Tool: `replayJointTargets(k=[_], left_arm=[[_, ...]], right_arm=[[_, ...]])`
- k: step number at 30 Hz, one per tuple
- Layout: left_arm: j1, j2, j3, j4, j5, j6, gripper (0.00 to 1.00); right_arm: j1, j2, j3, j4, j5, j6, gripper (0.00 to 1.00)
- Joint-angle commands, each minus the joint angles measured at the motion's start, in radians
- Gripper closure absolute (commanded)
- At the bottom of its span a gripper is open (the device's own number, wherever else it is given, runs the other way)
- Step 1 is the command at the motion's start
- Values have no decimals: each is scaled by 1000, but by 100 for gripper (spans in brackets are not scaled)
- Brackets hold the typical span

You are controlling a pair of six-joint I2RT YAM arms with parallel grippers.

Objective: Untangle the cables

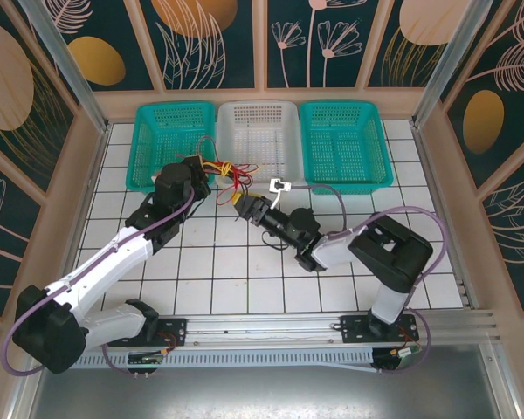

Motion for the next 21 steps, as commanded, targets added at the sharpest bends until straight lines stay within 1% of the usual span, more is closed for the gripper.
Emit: replayJointTargets(k=[1,4,10,12,21], left_arm=[[-5,-3,38,51,-15,-373,100],[-5,-2,31,71,-4,-376,100],[-5,-10,25,74,-3,-377,100],[-4,-11,28,74,-2,-374,100],[-4,-11,29,74,5,-373,100]], right_arm=[[-1,53,89,128,-153,76,44],[-6,99,112,149,-154,105,45],[-46,153,129,212,-161,158,51],[-50,159,147,206,-175,153,55],[-51,147,214,143,-228,120,62]])
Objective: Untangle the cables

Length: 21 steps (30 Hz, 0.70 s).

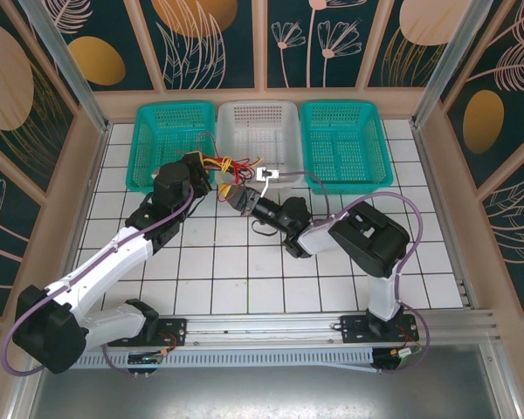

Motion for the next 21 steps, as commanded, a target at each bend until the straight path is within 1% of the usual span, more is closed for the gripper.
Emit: replayJointTargets(k=[1,4,5,8,12,17,19,21], left_arm=[[-5,-11,29,25,0,-362,100],[-5,-8,31,25,5,-357,100],[-5,-6,31,27,4,-357,100],[-5,-2,32,39,5,-358,100],[-5,5,29,75,-2,-366,100],[-5,15,43,94,-41,-335,100],[-5,20,49,99,-76,-288,100],[-5,34,46,122,-100,-237,100]], right_arm=[[-3,-11,45,9,-28,-12,64],[-4,-22,41,5,-22,-21,70],[-4,-26,39,2,-23,-25,75],[-1,-34,36,-5,-29,-31,88],[12,-45,17,-15,-28,-37,100],[48,-107,-76,1,25,-36,100],[77,-154,-109,-36,50,-55,100],[119,-211,-132,-109,82,-98,100]])
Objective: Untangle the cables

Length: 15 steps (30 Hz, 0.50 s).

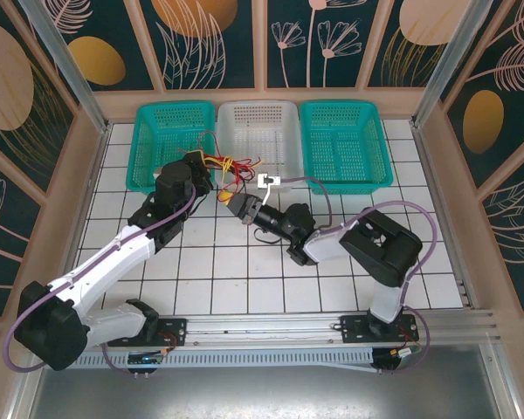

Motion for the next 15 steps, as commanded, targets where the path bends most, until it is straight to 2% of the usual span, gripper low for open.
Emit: replayJointTargets(k=[1,4,8,12,15], left_arm=[[-1,20,45,94,-84,-214,100],[0,39,48,117,-124,-113,100],[-1,70,36,205,-143,7,100],[-1,73,1,249,-157,173,100],[-1,46,-72,297,-190,266,100]], right_arm=[[82,-118,-27,-119,60,-90,100],[164,-200,14,-346,134,-197,100],[213,-262,85,-527,202,-256,100],[210,-335,209,-735,275,-314,100],[171,-373,333,-916,313,-327,100]])
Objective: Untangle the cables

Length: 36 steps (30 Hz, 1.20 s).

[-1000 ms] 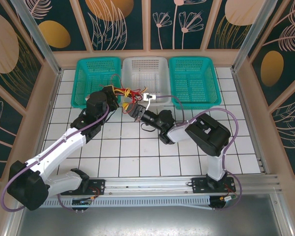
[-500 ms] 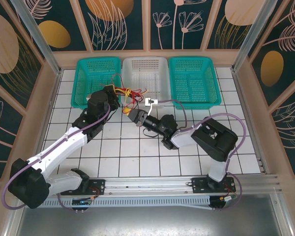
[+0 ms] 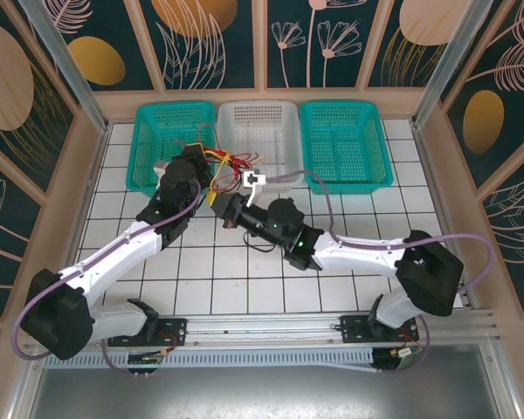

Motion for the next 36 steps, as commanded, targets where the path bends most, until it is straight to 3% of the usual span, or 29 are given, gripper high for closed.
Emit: replayJointTargets(k=[1,9,13,16,18,23,28,32,36], left_arm=[[6,-29,-57,75,-101,158,100],[6,-88,-125,134,-80,501,100],[8,-137,-183,226,41,588,100],[13,-137,-175,274,222,658,100],[20,-118,-167,338,408,664,100],[20,-83,-173,698,769,508,100],[20,-50,-86,886,901,367,100],[21,-17,-31,1009,813,287,100],[20,41,56,986,703,336,100]], right_arm=[[-20,-73,161,-257,24,-60,100],[-121,-72,363,-555,-19,-55,100],[-232,-65,414,-689,-79,-57,100],[-390,-33,422,-744,-275,-49,100],[-495,-2,409,-729,-437,-55,100],[-643,105,422,-707,-694,-93,100],[-631,169,363,-585,-774,-81,100],[-557,155,160,-211,-770,78,100],[-422,138,-26,135,-664,232,100]])
